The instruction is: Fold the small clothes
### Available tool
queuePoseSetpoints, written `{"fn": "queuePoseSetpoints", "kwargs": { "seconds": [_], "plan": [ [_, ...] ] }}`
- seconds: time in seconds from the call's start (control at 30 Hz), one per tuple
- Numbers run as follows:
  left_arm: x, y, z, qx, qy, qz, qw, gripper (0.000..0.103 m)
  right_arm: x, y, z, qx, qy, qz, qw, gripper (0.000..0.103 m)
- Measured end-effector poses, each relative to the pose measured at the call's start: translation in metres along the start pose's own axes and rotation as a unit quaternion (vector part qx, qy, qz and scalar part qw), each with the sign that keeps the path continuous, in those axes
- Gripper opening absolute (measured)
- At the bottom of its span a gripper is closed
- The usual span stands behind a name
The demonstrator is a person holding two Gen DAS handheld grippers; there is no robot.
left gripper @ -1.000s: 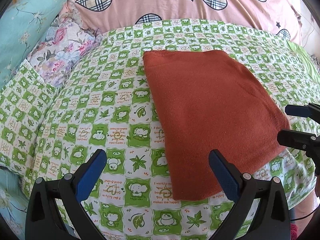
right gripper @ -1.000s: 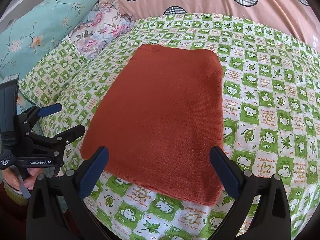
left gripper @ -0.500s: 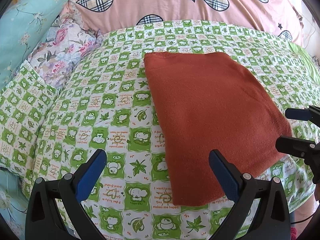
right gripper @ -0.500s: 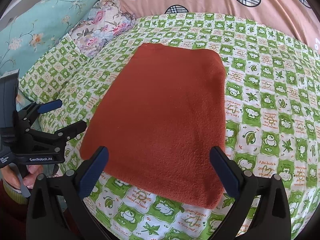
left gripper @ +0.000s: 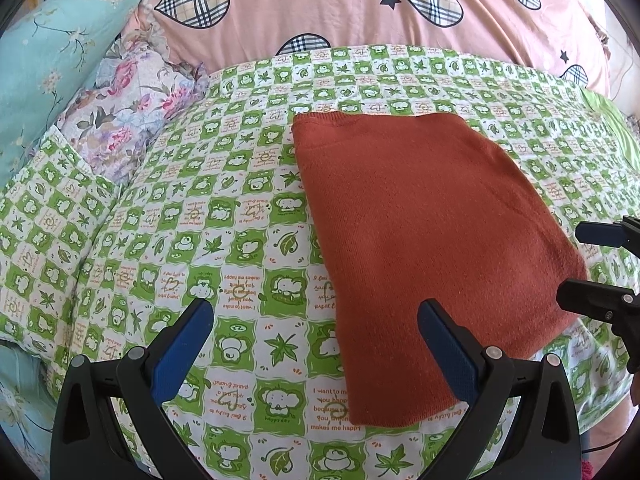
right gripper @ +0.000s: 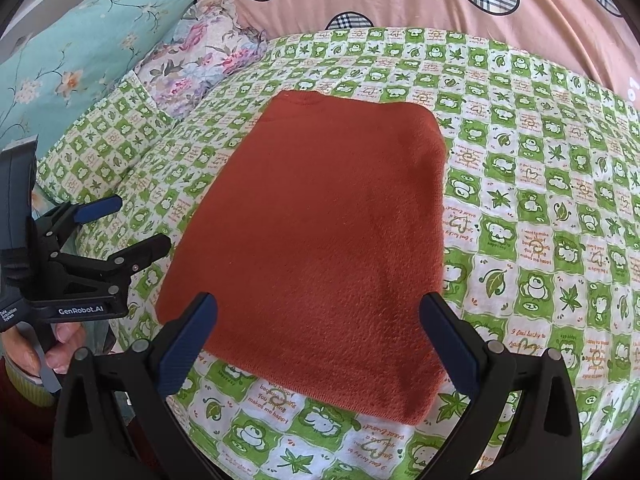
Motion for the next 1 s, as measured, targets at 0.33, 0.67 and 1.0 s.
{"fn": "queuePoseSetpoints", "kwargs": {
  "seconds": [0.33,0.67,1.0],
  "plan": [
    [-0.0047,0.0013,0.0014,-0.010,0.003,0.007,0.9999,0.102,-0.0004,0.0007,0.0004,0.001,0.000,0.000,1.000,0.101],
    [-0.0068,0.0024,0.0007,-0.008,0.003,0.008,0.9999,0.102,-0.0019,0.0013,0.0020,0.001,0.001,0.000,1.000,0.101],
    [-0.0089,0.0049,0.0014,-0.005,0.004,0.005,1.0000,0.102,-0.0030,0.0020,0.0054,0.001,0.000,-0.001,1.000,0.101]
  ]
}}
Point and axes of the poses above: each gripper's, at about its wrist camera, not at the fingertips, and y roughly the way its jaws point, z to its right, x to its underside, the point moved 4 cm from there along y, roughly the way its jaws point, and after that the axes turned 2 degrees about -x, right-handed, at the moved point
